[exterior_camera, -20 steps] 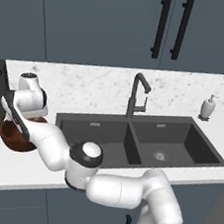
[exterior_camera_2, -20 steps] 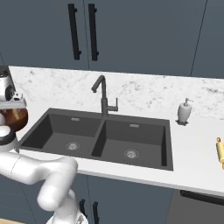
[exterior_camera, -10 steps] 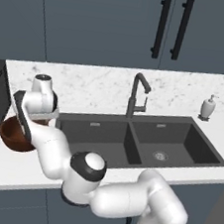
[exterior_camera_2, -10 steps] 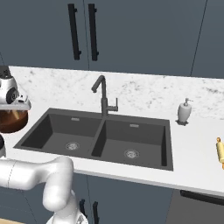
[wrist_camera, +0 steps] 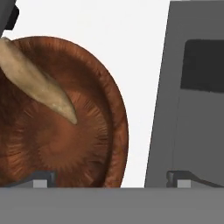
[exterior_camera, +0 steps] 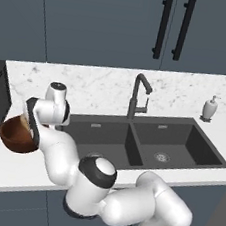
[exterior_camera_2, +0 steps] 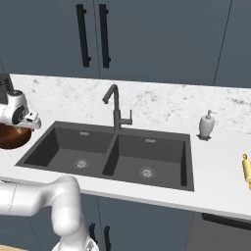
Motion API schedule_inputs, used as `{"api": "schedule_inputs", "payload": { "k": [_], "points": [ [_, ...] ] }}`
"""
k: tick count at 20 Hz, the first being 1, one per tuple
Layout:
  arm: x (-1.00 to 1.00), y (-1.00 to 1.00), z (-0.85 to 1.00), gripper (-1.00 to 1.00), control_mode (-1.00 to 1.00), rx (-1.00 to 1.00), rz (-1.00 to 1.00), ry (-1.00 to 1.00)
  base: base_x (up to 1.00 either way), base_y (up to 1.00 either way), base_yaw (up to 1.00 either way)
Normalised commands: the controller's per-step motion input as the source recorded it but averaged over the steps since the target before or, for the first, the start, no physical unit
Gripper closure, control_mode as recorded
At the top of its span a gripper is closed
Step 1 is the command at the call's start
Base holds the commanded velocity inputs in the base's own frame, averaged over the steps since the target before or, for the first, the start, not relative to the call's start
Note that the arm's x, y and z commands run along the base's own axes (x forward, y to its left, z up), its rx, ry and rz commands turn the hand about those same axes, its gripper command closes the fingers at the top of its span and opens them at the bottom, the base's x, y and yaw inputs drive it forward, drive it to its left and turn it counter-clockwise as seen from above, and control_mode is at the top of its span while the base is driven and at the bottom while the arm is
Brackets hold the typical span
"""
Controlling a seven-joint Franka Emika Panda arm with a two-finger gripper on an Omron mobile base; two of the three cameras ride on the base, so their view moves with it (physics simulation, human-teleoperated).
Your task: Pick the sweet potato from the sink and place it in the bowl. Then pick the bowl and place it in the microwave. Then close the microwave door and press the start button.
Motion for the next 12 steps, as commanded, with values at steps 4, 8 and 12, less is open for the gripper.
{"api": "schedule_inputs", "payload": {
  "k": [4, 8, 12],
  "points": [
    [0.08, 0.0, -0.01, -1.0, -1.0, 0.0, -0.1, 0.0, 0.0, 0.0, 0.0],
    [0.15, 0.0, -0.06, -1.0, -1.0, 0.0, -0.1, 0.01, 0.0, 0.0, 0.0],
    [0.24, 0.0, -0.06, -1.0, -1.0, 0.0, -0.09, 0.03, 0.0, 0.0, 0.0]
  ]
}}
